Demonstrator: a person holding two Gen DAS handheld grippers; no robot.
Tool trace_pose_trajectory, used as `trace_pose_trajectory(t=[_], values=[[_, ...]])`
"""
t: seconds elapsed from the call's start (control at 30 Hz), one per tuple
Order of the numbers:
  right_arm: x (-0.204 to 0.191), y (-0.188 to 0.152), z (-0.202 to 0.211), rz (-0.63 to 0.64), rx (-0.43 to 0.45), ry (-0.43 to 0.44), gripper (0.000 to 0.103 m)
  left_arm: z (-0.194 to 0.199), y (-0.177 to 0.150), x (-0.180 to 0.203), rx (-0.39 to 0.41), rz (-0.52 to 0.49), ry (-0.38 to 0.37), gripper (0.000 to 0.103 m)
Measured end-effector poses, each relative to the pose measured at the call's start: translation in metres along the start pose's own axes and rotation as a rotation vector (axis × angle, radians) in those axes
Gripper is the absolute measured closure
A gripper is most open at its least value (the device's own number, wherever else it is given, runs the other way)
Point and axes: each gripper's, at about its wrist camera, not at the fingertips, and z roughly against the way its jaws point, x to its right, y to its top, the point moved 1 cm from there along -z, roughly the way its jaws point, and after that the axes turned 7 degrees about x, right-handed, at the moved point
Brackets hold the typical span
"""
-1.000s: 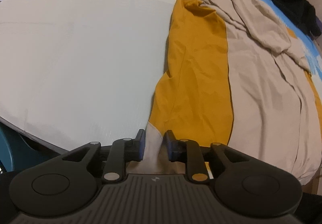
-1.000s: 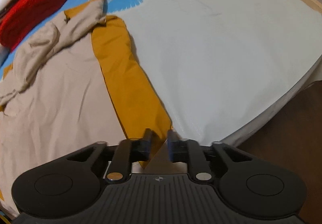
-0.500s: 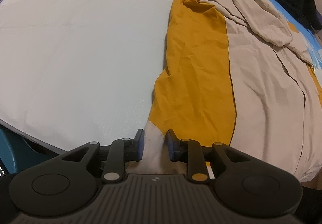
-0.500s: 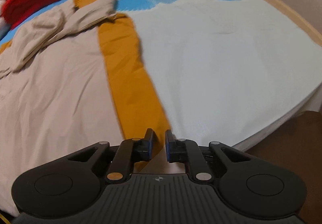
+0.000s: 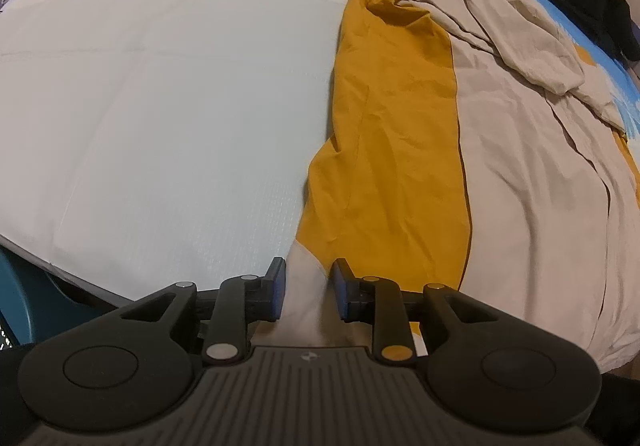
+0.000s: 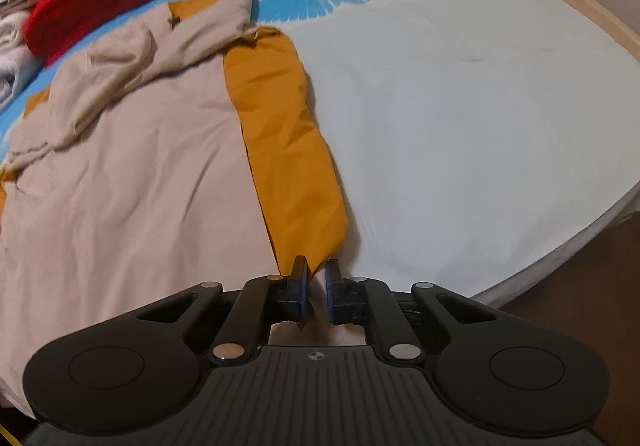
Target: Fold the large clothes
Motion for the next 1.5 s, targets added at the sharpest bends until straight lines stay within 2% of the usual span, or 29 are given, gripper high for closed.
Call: trace_pose_trajectory(t=[0.13, 0.17, 0.23, 0.27, 0.43, 0.6, 0.7, 0.9, 1.0, 1.07, 1.13, 1.17, 1.2, 1.23, 1.27, 1.37, 1.5], values=[[0.005, -0.003, -0.008, -0.017, -0.036, -0.054, 0.085, 0.0, -0.001, 0.005, 0.001, -0.035, 0.006, 0.076], [0.003, -0.004, -0.008, -0.004, -0.039, -0.055, 0.085, 0.0, -0.001, 0.005, 0.001, -0.034, 0.005, 0.081], [-0.004, -0.004, -0.008, 0.039, -0.033, -0.065, 0.087, 0.003, -0.001, 0.005, 0.008, -0.03, -0.005, 0.092], [-0.007, -0.004, -0.007, 0.052, -0.028, -0.065, 0.093, 0.006, 0.0, 0.004, 0.017, -0.029, -0.009, 0.095], [-0.016, 0.009, 0.018, 0.05, 0.057, -0.019, 0.099, 0.03, 0.003, 0.007, 0.067, -0.035, -0.063, 0.099], [-0.04, 0.026, 0.072, 0.132, 0.195, 0.117, 0.1, 0.089, 0.021, 0.005, 0.175, -0.028, -0.193, 0.101], [-0.042, 0.038, 0.104, 0.121, 0.246, 0.181, 0.1, 0.129, 0.032, -0.001, 0.231, -0.05, -0.257, 0.103], [-0.02, 0.054, 0.158, 0.047, 0.265, 0.311, 0.101, 0.218, 0.041, -0.028, 0.304, -0.071, -0.355, 0.103], [-0.006, 0.051, 0.186, 0.032, 0.251, 0.34, 0.101, 0.262, 0.036, -0.056, 0.338, -0.048, -0.403, 0.103], [0.004, 0.045, 0.2, 0.01, 0.229, 0.363, 0.101, 0.281, 0.033, -0.07, 0.352, -0.063, -0.389, 0.103], [0.012, 0.037, 0.207, -0.014, 0.217, 0.378, 0.101, 0.274, 0.032, -0.078, 0.311, -0.045, -0.395, 0.103], [0.014, 0.033, 0.203, -0.028, 0.201, 0.373, 0.101, 0.262, 0.032, -0.078, 0.279, -0.03, -0.415, 0.103], [0.014, 0.031, 0.199, -0.039, 0.185, 0.371, 0.101, 0.249, 0.033, -0.076, 0.256, -0.027, -0.403, 0.103], [0.014, 0.029, 0.19, -0.04, 0.174, 0.372, 0.101, 0.228, 0.033, -0.068, 0.227, -0.031, -0.355, 0.102], [0.013, 0.028, 0.181, -0.043, 0.161, 0.357, 0.101, 0.208, 0.034, -0.06, 0.195, -0.031, -0.32, 0.097], [0.009, 0.025, 0.165, -0.071, 0.137, 0.314, 0.101, 0.136, 0.031, -0.041, 0.073, 0.014, -0.284, 0.083], [0.002, 0.024, 0.162, -0.064, 0.138, 0.299, 0.101, 0.042, 0.013, -0.023, -0.121, 0.005, -0.208, 0.083]])
